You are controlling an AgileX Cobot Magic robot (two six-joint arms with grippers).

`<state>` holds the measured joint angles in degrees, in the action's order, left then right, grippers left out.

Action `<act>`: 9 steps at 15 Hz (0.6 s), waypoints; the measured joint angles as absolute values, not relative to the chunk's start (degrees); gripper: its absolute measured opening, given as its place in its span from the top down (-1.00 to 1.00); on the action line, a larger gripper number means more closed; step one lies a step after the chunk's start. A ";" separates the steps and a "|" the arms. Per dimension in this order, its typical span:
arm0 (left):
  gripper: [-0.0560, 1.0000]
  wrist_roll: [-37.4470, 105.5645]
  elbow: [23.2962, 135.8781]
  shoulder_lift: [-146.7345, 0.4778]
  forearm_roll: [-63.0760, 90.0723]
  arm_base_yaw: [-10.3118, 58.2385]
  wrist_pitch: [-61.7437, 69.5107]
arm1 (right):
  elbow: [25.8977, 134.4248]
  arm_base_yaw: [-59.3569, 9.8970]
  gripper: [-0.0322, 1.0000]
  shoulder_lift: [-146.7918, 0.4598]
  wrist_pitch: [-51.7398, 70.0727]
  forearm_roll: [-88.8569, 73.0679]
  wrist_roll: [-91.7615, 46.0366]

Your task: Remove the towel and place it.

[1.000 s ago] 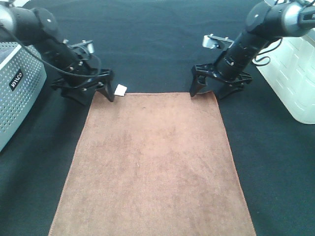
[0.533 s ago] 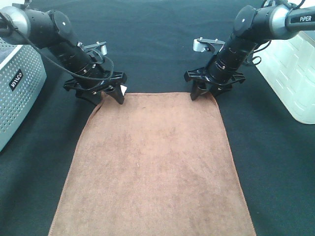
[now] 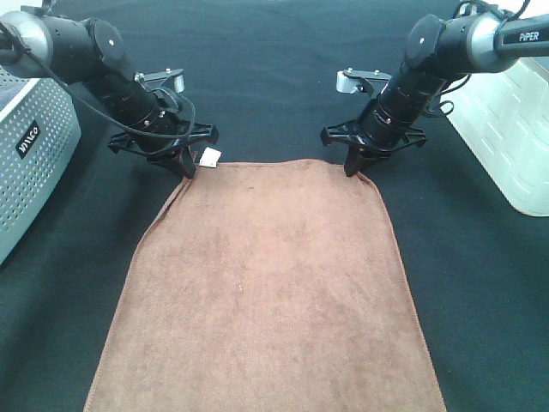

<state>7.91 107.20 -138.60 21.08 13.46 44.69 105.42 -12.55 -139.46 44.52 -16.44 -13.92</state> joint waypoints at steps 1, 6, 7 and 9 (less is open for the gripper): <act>0.89 7.91 107.20 -138.60 20.63 13.46 44.69 | 105.42 -12.55 0.94 -139.52 44.52 -16.50 -13.92; 0.89 7.91 107.20 -138.60 19.94 13.46 45.09 | 105.42 -12.55 0.94 -139.52 44.52 -16.50 -13.87; 0.89 7.91 107.20 -138.60 19.54 13.46 45.09 | 105.42 -12.55 0.94 -139.52 44.52 -16.50 -13.87; 0.89 7.91 107.20 -138.60 18.28 13.46 45.09 | 105.42 -12.61 0.94 -139.23 44.46 -16.39 -13.87</act>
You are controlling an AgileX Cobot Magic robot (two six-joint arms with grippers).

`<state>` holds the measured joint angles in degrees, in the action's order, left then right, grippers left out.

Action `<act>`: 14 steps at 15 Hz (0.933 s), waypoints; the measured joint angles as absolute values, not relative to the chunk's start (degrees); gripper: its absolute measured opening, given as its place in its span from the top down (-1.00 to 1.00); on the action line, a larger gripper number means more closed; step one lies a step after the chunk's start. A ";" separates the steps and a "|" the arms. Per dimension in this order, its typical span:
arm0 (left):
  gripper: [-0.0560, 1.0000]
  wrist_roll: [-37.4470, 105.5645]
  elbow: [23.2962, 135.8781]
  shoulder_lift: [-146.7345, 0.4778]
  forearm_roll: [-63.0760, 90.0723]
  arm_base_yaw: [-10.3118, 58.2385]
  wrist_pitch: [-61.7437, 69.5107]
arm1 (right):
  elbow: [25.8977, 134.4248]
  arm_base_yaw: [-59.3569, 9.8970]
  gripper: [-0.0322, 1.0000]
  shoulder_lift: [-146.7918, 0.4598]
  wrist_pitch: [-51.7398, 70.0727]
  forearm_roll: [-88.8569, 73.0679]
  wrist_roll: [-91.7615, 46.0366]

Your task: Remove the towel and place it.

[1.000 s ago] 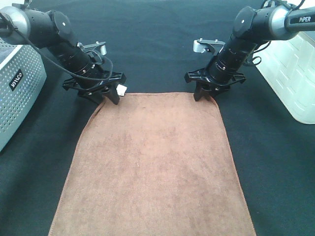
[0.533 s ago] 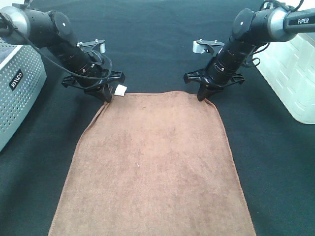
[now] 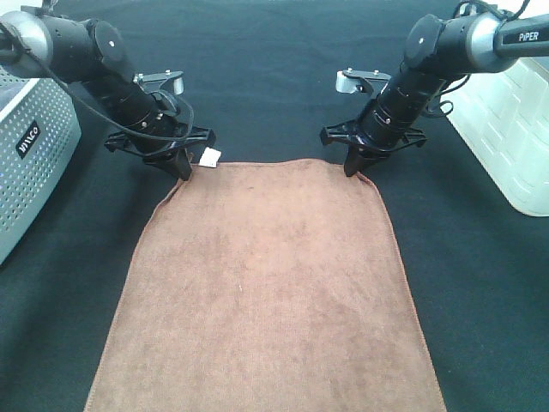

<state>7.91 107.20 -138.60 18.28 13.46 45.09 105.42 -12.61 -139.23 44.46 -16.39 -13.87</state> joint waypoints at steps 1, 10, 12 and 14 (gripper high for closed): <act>0.89 7.91 107.20 -138.60 17.36 13.46 45.09 | 105.31 -12.66 0.94 -139.00 44.23 -16.10 -13.87; 0.89 8.08 111.96 -136.65 13.29 13.46 45.26 | 111.33 -13.06 0.94 -137.91 43.77 -12.61 -13.75; 0.89 8.14 114.19 -136.65 11.34 13.46 45.26 | 114.36 -13.18 0.94 -137.91 44.46 -9.80 -12.61; 0.89 8.14 116.88 -136.65 9.97 13.46 44.40 | 116.60 -13.24 0.94 -137.91 44.69 -6.88 -12.32</act>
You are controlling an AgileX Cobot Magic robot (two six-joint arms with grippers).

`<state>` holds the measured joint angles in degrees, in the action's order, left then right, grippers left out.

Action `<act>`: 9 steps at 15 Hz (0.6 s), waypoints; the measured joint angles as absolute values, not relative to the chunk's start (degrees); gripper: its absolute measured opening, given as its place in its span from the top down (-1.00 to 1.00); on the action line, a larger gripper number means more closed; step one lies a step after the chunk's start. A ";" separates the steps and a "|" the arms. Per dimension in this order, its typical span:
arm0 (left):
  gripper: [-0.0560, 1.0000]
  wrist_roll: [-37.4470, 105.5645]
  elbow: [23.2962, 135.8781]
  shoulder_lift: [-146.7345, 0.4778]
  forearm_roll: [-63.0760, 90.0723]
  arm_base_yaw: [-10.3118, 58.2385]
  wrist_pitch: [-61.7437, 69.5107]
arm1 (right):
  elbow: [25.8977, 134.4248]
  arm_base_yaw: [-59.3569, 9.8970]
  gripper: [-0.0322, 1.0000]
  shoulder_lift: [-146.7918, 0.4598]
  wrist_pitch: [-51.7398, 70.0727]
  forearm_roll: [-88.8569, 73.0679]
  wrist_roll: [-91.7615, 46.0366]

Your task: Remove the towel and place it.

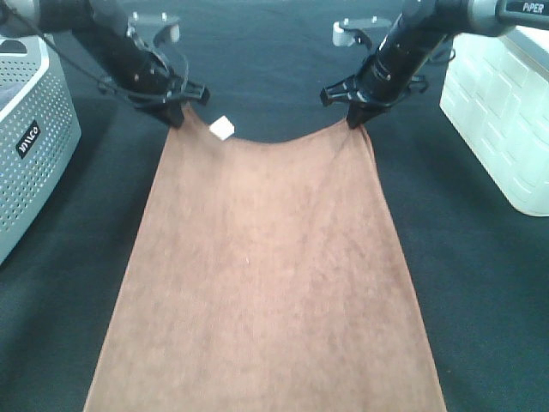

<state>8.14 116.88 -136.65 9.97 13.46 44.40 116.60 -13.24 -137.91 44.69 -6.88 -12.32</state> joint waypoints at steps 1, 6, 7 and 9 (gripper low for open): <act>0.89 8.14 118.09 -136.65 9.57 13.46 43.37 | 117.97 -13.24 0.94 -137.91 44.06 -5.96 -12.32; 0.89 8.14 119.12 -136.65 7.22 13.46 33.63 | 120.78 -13.24 0.94 -137.91 34.95 -5.44 -12.32; 0.89 8.14 119.12 -136.65 5.33 13.46 29.91 | 120.78 -13.24 0.94 -137.91 32.37 -5.39 -12.32; 0.89 8.14 119.12 -136.65 3.67 13.46 24.92 | 120.78 -13.24 0.94 -137.91 28.59 -4.64 -12.32</act>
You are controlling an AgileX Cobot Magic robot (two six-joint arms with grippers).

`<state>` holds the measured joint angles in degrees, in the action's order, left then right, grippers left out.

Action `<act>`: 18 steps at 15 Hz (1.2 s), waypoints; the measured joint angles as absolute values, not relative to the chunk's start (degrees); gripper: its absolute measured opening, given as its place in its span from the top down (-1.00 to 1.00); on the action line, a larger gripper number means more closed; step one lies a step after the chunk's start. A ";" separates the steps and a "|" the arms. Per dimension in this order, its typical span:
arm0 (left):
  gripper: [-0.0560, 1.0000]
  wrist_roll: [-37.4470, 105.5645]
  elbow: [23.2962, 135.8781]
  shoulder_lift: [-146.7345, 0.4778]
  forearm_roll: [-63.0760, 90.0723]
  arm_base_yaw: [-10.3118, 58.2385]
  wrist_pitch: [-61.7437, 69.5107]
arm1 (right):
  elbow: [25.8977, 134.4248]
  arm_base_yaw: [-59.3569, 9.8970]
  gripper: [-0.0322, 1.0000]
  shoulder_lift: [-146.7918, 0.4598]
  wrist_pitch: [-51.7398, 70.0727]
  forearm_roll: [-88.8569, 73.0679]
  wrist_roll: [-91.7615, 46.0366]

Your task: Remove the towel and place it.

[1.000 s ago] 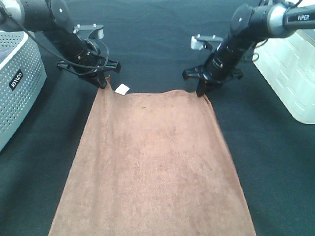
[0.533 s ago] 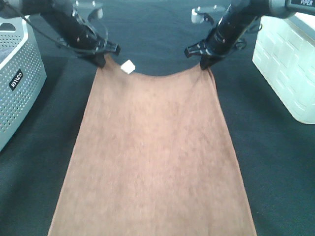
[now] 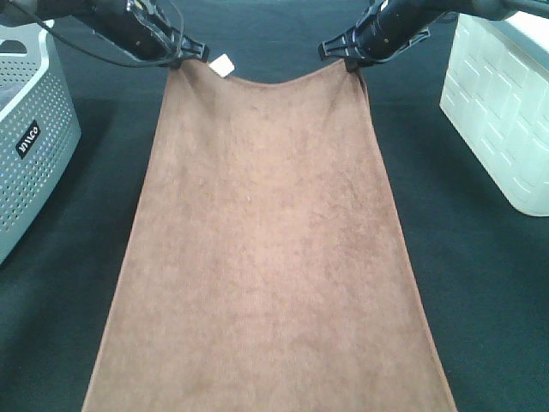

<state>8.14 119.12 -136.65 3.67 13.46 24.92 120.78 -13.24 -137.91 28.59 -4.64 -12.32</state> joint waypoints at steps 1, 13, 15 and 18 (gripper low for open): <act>0.89 8.14 119.12 -136.65 3.27 13.46 22.63 | 120.78 -13.12 0.94 -137.91 26.93 -4.30 -12.32; 0.89 8.25 119.18 -142.72 1.55 13.46 8.65 | 125.82 -11.57 0.94 -144.73 19.37 -4.13 -12.32; 0.89 8.31 119.18 -143.58 1.55 13.46 5.90 | 127.60 -11.57 0.94 -146.45 19.08 -4.53 -12.38; 0.89 8.31 119.18 -144.56 1.55 13.46 2.86 | 127.94 -11.40 0.94 -147.54 17.88 -4.64 -12.38</act>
